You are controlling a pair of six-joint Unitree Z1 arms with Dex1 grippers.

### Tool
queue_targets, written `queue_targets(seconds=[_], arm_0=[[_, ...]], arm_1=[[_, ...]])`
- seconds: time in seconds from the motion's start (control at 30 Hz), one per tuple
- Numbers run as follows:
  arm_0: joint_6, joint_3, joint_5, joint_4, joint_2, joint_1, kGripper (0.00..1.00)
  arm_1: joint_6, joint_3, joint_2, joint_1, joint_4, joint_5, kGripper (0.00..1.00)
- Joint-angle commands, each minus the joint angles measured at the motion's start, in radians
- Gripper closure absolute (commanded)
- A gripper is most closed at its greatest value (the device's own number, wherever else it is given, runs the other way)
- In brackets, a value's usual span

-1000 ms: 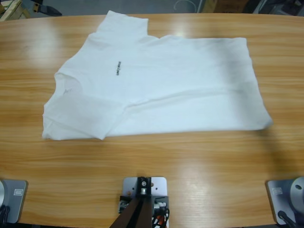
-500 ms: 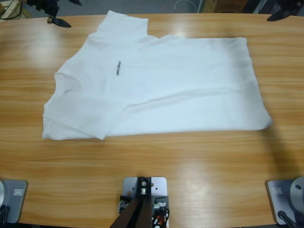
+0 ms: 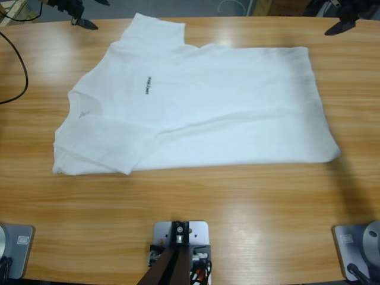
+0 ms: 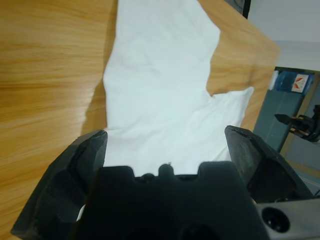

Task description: Fold clothes

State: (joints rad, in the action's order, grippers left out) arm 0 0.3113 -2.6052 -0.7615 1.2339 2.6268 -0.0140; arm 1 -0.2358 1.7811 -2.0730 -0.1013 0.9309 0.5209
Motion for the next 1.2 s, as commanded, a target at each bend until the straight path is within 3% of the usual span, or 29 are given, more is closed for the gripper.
queue_targets(seconds=[0.03,0.17,0.43,0.63,0.8,1.03,1.2], arm_0=[[-0.055,-0.089,-0.007,0.177,0.109,0.022,0.096],[-0.067,-0.139,-0.031,0.190,0.139,0.060,0.096],[-0.058,-0.340,-0.033,0.188,0.237,-0.036,0.115],[-0.044,-0.424,-0.055,0.190,0.254,-0.032,0.115],[0.051,-0.582,0.010,0.170,0.281,-0.011,0.115],[0.054,-0.621,0.203,0.145,0.223,-0.020,0.138],[0.020,-0.621,0.118,0.093,0.212,-0.017,0.138]], arm_1=[[0.016,-0.008,-0.055,-0.014,0.005,0.006,0.018],[0.025,-0.031,-0.041,-0.014,0.005,0.004,0.018],[0.027,-0.038,-0.024,-0.014,0.006,0.008,0.018],[0.033,-0.054,-0.030,-0.014,0.001,0.008,0.018],[0.034,-0.060,-0.018,-0.014,-0.001,0.013,0.018],[0.039,-0.068,0.008,-0.014,-0.001,0.018,0.018],[0.041,-0.080,0.007,-0.014,-0.014,0.018,0.018]])
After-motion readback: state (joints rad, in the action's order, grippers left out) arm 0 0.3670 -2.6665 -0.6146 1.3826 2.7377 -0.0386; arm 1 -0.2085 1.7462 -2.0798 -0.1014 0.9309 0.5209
